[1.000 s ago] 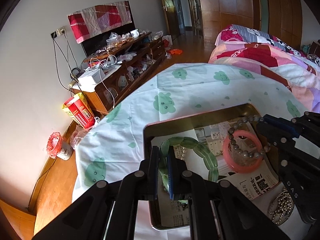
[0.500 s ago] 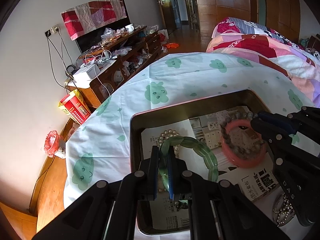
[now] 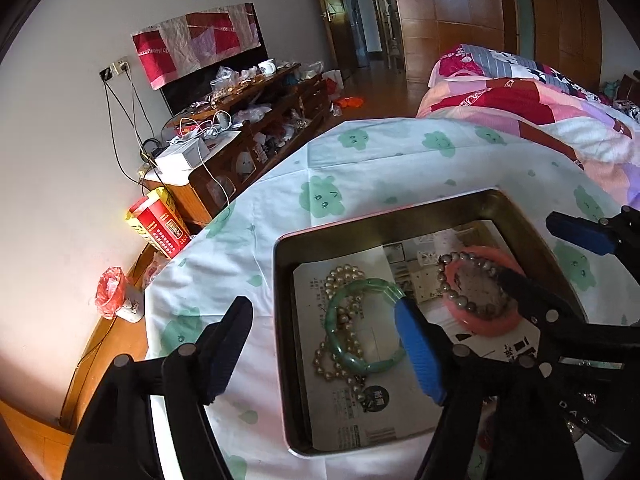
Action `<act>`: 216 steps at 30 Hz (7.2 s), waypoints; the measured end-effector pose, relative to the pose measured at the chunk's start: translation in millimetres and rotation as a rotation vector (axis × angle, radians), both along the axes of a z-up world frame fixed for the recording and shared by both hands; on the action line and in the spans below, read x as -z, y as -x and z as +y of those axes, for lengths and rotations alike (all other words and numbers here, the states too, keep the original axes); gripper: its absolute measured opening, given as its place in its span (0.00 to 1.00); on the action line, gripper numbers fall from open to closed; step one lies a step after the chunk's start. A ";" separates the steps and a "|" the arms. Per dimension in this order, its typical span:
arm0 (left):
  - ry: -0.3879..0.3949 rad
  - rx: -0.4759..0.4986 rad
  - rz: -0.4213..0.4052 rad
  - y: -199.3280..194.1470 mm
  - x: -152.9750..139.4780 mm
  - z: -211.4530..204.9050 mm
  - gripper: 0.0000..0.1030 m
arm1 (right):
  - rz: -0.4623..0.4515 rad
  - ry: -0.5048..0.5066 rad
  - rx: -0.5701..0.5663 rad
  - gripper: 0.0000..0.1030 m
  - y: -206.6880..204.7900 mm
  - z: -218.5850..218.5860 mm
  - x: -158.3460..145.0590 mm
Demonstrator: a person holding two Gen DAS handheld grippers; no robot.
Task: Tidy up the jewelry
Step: 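Carry jade bangle and bead bracelet into the tin and open both tools, then reach the left tool to the brown wooden bead strand and close on it, then grasp the silver bead bracelet with the right tool while the left lifts the wooden strand, then carry wooden strand and silver bead bracelet into the tin and open both tools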
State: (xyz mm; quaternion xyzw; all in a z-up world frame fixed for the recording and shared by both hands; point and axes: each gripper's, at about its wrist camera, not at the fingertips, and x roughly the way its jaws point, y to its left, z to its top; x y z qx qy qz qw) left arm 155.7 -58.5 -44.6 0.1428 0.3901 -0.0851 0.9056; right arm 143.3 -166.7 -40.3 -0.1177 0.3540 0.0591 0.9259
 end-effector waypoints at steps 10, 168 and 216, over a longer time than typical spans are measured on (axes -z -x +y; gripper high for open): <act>0.029 -0.049 0.002 19.7 -3.7 28.1 0.72 | 0.002 -0.019 0.025 0.64 16.1 -9.0 -3.5; 0.127 0.028 -0.182 98.6 -81.6 49.9 0.06 | -0.097 -0.178 0.004 0.15 104.7 -48.5 -28.8; 0.069 -0.021 -0.099 2.4 -44.5 13.4 0.06 | -0.055 -0.077 -0.019 0.15 2.2 -12.7 -25.1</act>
